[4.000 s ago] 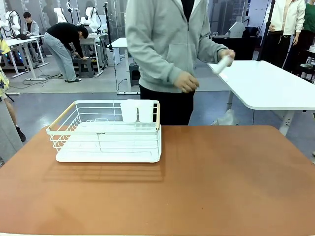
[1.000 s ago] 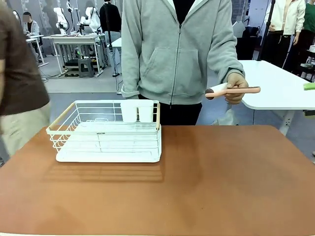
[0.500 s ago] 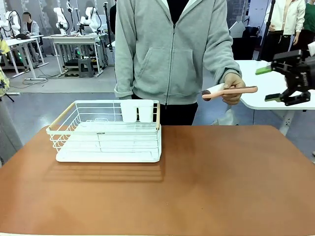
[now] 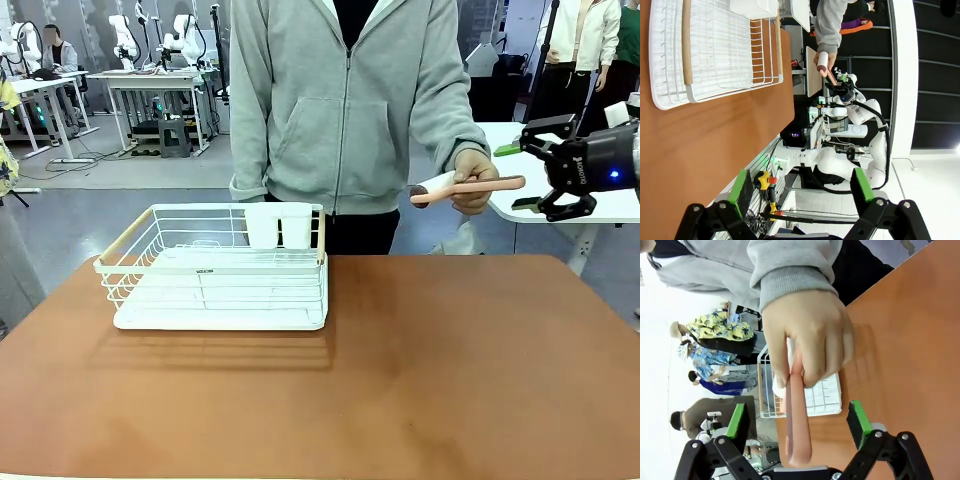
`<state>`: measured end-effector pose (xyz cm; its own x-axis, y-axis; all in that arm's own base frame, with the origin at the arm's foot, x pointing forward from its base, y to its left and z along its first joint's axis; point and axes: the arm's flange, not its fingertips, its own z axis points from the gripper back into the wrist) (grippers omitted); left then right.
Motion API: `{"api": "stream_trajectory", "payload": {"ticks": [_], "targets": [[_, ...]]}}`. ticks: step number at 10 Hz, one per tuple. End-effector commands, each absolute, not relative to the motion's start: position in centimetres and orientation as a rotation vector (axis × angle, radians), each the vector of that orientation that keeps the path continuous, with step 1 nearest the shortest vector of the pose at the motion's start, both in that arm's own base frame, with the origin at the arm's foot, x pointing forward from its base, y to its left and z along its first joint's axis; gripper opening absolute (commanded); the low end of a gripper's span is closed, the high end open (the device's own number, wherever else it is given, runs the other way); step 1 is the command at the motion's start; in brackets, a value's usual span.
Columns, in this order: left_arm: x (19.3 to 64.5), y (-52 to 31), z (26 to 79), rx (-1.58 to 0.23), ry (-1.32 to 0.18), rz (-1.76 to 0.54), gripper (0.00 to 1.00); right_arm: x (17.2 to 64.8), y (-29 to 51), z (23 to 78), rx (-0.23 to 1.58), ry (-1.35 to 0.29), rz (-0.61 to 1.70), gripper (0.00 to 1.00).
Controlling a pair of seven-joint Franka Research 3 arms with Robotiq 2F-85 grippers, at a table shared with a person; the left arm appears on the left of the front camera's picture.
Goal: Clean the table.
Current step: Pick up the Lint Roller when the human hands it over.
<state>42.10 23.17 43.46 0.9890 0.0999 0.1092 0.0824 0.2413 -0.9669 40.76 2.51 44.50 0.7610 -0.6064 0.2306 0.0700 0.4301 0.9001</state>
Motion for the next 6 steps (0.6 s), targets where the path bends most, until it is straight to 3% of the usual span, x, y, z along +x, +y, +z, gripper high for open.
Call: {"api": "stream_trajectory", "payload": {"ticks": [1,6], "targets": [[41.89,23.35,43.52,-1.319,-0.159,0.008,1.00,41.93,3.66,43.80,1.069,-0.611,-0.469,1.00],[41.89,23.35,43.52,-1.319,-0.159,0.008,1.00,42.26,4.29,42.89,1.093,-0.571,-0.534,1.00]]}}
